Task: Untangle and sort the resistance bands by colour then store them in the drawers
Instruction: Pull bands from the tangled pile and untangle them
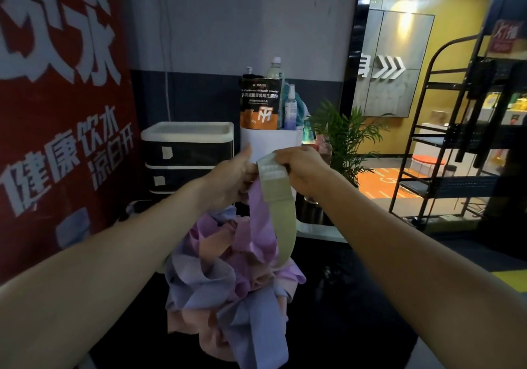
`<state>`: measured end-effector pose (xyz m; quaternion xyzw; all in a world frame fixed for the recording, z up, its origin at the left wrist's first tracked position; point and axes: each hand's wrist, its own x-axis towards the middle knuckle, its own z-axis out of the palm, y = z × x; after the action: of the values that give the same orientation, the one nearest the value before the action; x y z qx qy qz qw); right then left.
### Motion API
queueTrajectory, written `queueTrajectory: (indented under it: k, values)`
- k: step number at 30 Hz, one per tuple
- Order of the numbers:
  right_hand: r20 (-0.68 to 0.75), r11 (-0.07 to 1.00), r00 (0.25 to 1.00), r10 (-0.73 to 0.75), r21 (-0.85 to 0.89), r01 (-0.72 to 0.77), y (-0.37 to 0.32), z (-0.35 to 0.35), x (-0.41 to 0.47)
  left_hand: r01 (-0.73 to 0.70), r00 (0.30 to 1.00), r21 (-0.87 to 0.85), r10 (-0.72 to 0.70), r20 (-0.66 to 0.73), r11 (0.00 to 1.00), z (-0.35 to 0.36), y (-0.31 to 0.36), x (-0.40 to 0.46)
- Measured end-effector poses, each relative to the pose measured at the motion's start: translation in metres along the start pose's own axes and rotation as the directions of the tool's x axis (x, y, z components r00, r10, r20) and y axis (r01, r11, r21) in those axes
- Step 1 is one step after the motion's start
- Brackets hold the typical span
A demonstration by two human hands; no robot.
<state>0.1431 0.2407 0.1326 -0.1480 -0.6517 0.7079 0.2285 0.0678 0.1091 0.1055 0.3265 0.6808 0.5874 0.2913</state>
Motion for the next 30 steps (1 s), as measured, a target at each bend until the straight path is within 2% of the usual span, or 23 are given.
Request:
queueTrajectory:
  k: [2,5,7,10,12,15,19,21,23,25,27,30]
  values:
    - [0.036,0.997,0.999,-0.023,-0.076,0.026,0.001,0.006,-0.001,0.031,0.999,-0.025,-0.031,0.018,0.999,-0.003,0.002,-0.002]
    - [0.161,0.996,0.987,-0.008,-0.086,0.022,-0.003,0.010,-0.004,0.006,0.999,-0.049,-0.008,-0.048,0.999,-0.002,0.000,-0.010]
    - [0.225,0.973,0.974,-0.023,-0.218,0.074,-0.008,0.012,-0.008,-0.041,0.992,-0.121,0.027,-0.119,0.992,-0.001,-0.004,-0.013]
    - [0.252,0.850,0.967,-0.042,-0.500,0.168,-0.006,0.010,-0.010,-0.117,0.974,-0.256,0.060,-0.219,0.960,-0.008,-0.005,-0.014]
    - [0.338,0.856,0.940,0.042,-0.497,0.141,0.001,0.008,-0.013,-0.154,0.968,-0.302,0.083,-0.236,0.941,-0.016,-0.002,-0.014]
    - [0.386,0.890,0.922,0.034,-0.431,0.147,0.008,0.013,-0.016,-0.166,0.965,-0.241,0.107,-0.239,0.956,-0.023,0.004,-0.015]
    - [0.308,0.805,0.937,-0.164,-0.507,0.308,0.004,0.024,-0.014,-0.176,0.951,-0.134,0.134,-0.280,0.975,-0.022,0.009,-0.017]
    - [0.294,0.787,0.931,-0.215,-0.513,0.344,0.000,0.027,-0.015,-0.158,0.928,0.041,0.163,-0.334,0.987,-0.025,0.012,-0.017]
    - [0.284,0.788,0.930,-0.233,-0.504,0.352,-0.005,0.028,-0.017,-0.155,0.896,0.247,0.242,-0.373,0.957,-0.029,0.015,-0.020]
    - [0.273,0.789,0.933,-0.233,-0.508,0.346,-0.010,0.028,-0.017,-0.189,0.862,0.343,0.323,-0.390,0.920,-0.036,0.016,-0.019]
    - [0.265,0.799,0.938,-0.222,-0.502,0.331,-0.015,0.028,-0.018,-0.212,0.835,0.344,0.352,-0.422,0.915,-0.040,0.017,-0.017]
    - [0.237,0.812,0.947,-0.218,-0.494,0.311,-0.018,0.028,-0.019,-0.231,0.805,0.197,0.300,-0.512,0.953,-0.042,0.018,-0.013]
